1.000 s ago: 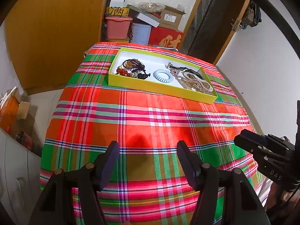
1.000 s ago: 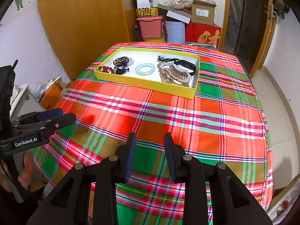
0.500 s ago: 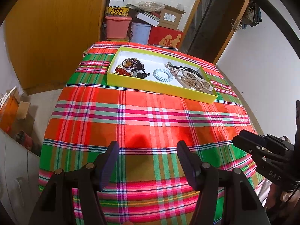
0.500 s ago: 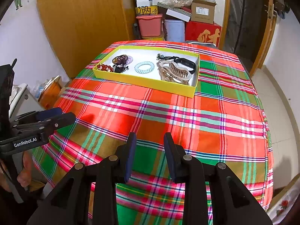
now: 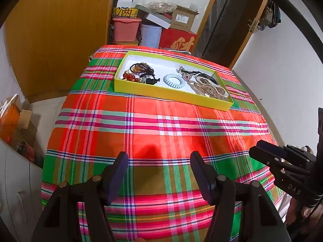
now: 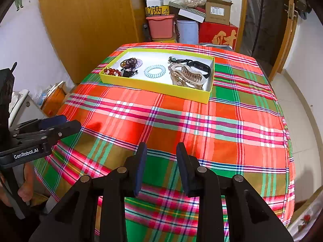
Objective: Organize jewelry
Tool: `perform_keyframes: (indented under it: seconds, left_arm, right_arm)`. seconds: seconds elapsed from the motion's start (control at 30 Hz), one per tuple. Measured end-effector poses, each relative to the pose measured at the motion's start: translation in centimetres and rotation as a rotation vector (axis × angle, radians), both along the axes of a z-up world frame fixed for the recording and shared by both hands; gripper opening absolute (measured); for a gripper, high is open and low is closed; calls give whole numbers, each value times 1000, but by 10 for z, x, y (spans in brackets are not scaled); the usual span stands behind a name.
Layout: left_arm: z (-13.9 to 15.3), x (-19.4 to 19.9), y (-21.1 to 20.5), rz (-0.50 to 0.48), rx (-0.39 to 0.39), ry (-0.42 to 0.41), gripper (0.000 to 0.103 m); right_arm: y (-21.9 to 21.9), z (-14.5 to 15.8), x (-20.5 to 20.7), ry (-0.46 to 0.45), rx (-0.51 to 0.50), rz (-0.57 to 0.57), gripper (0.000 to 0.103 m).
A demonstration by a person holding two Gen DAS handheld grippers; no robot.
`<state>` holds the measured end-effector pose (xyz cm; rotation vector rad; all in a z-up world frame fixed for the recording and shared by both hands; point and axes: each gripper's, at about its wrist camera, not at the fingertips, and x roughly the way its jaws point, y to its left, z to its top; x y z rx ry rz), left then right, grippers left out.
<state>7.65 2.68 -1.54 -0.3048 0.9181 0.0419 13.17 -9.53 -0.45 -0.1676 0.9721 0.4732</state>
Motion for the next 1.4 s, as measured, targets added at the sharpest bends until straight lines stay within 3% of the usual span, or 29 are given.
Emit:
perform_keyframes:
  seconds: [1.4]
  left_arm:
    - [-4, 2, -14, 4, 120, 22, 63]
  right_arm:
    - [-1, -2, -1, 0, -4, -1, 31]
